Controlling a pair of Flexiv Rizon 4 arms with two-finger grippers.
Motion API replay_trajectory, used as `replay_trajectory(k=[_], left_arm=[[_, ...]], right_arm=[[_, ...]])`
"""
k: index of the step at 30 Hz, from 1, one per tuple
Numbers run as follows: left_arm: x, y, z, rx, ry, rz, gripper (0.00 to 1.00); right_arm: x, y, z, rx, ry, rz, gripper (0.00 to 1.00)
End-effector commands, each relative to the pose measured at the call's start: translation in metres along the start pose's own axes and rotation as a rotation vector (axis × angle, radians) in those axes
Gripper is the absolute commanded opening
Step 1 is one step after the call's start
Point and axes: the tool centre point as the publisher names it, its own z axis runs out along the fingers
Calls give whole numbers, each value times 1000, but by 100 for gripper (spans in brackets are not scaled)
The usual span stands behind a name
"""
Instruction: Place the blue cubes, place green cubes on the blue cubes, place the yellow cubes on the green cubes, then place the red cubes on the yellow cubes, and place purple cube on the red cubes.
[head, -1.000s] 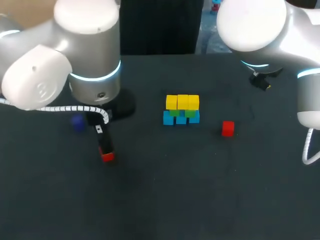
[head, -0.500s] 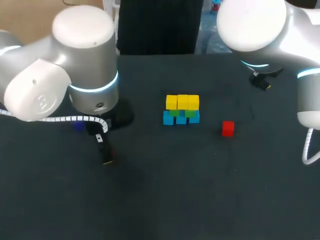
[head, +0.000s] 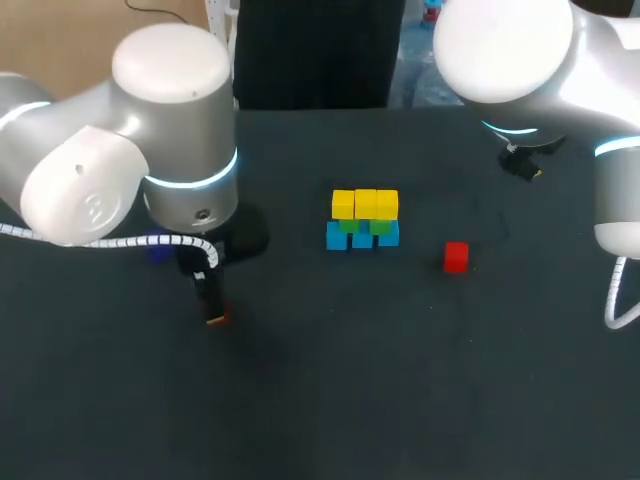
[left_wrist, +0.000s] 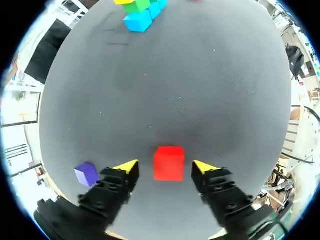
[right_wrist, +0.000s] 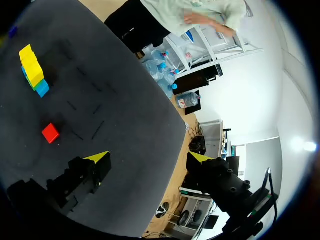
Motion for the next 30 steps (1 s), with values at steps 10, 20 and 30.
replay_trajectory(k=[10, 20, 30], left_arm=[[1, 0, 3, 34, -4, -8, 0], [-18, 6, -40, -40, -28, 133, 0], [-49, 18, -98, -57, -132, 422, 0]], right_arm=[[1, 0, 1, 1, -4, 1, 100], [1, 0, 1, 1, -4, 1, 100], [1, 0, 1, 1, -4, 1, 100]])
